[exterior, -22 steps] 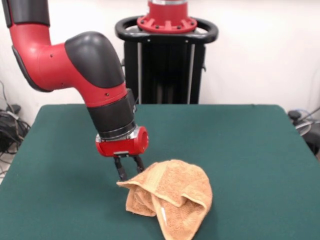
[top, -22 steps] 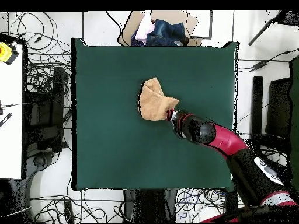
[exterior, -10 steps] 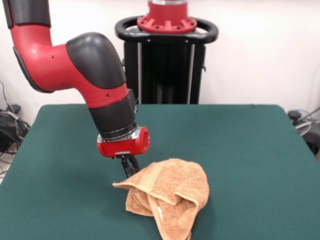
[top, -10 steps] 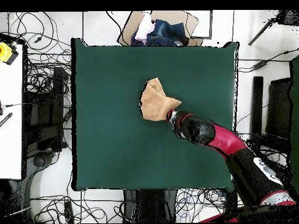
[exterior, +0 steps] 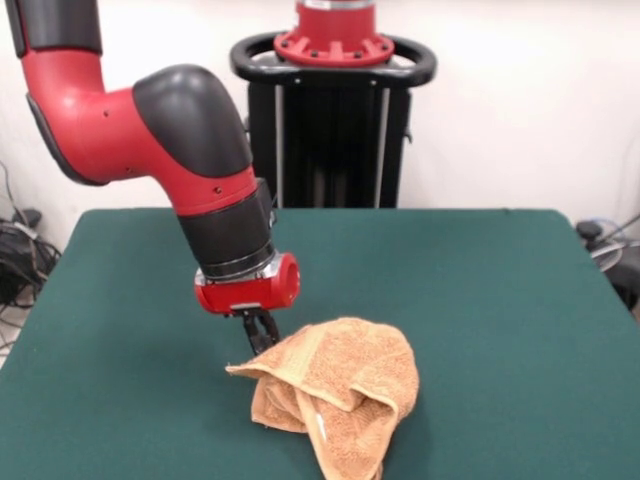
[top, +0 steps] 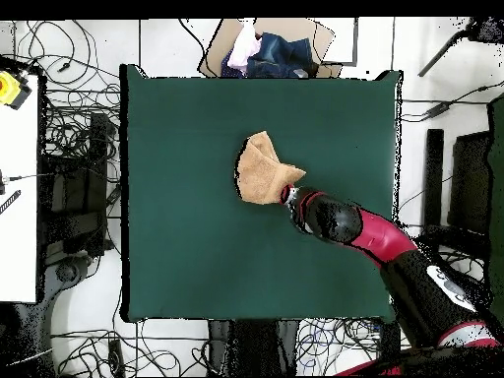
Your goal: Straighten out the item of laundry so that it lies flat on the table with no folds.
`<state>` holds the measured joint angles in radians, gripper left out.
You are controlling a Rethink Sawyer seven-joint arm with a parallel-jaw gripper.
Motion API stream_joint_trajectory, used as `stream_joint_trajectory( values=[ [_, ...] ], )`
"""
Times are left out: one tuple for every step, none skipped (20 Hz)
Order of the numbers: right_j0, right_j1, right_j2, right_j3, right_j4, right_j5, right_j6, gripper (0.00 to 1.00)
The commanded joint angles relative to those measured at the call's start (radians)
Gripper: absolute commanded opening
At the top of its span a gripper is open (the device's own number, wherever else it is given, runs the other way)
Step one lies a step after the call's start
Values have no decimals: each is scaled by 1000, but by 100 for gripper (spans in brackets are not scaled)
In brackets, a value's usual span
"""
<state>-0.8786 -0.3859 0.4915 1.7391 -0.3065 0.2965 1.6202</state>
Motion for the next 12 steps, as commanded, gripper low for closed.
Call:
stream_joint_trajectory(
  values=[
    [65, -100, 18, 51, -13, -20, 105, 0],
    [83, -153, 2, 69, -5, -5, 122, 0],
    [107, -216, -20, 87, 5, 21, 140, 0],
    [139, -288, -53, 104, 20, 64, 161, 0],
    [173, -358, -88, 116, 34, 102, 181, 0],
    [208, -416, -124, 118, 51, 160, 194, 0],
    [247, -466, -167, 112, 65, 218, 212, 0],
    [275, -503, -195, 106, 77, 268, 222, 0],
    [309, -532, -232, 91, 88, 327, 240, 0],
    [326, -555, -246, 84, 101, 367, 246, 0],
    [339, -571, -256, 77, 116, 405, 256, 0],
    [342, -583, -255, 78, 139, 429, 263, 0]
  ],
)
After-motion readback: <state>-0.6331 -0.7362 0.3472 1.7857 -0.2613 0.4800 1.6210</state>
